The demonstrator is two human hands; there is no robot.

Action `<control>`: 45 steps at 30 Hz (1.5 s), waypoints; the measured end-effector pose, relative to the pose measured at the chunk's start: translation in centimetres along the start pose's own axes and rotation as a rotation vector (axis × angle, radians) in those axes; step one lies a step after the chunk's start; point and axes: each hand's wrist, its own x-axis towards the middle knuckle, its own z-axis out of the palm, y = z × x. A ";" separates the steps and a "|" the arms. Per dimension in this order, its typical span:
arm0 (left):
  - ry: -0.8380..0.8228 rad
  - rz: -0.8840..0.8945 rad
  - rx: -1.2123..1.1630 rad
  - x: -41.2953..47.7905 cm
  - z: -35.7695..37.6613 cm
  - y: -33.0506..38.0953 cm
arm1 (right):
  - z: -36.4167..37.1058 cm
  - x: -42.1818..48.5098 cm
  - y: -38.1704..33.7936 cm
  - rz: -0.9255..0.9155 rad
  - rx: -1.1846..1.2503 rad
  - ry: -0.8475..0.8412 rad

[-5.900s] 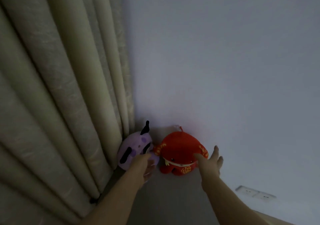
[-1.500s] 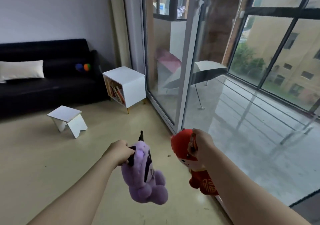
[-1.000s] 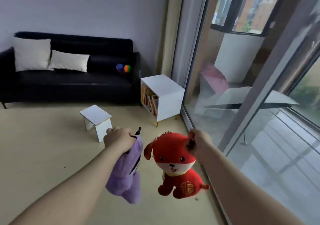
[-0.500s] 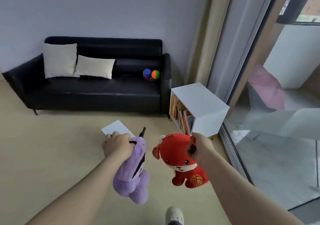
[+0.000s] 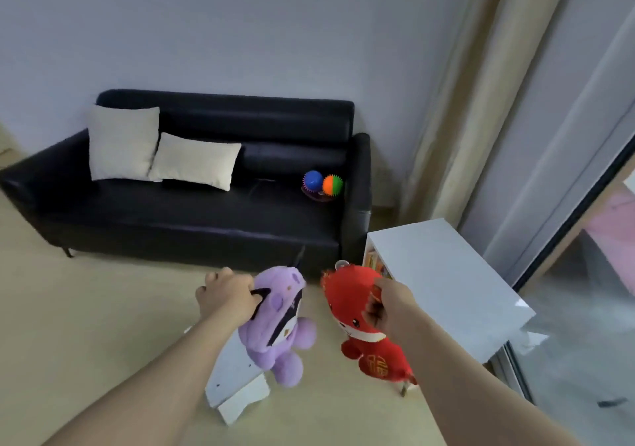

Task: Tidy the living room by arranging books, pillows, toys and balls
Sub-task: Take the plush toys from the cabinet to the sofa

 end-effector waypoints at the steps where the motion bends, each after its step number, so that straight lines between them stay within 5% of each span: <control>1: 0.002 0.001 -0.010 2.4 -0.1 0.9 | 0.9 1.8 -1.6 -0.028 -0.021 -0.007; 14: -0.022 0.051 -0.057 33.2 -4.5 7.0 | 19.9 19.0 -21.5 -0.079 -0.029 -0.096; 25: 0.067 -0.106 -0.239 50.7 -7.6 3.0 | 37.4 28.5 -29.6 -0.050 -0.119 -0.289; 35: 0.066 -0.204 -0.158 68.2 -12.0 -2.6 | 55.6 37.5 -37.3 0.032 -0.161 -0.380; 39: 0.080 -0.203 -0.259 74.1 -11.9 -4.8 | 62.0 40.1 -38.8 0.088 -0.288 -0.315; 45: 0.035 -0.020 -0.256 84.7 -10.7 -6.7 | 67.8 46.1 -39.7 -0.077 -0.500 -0.188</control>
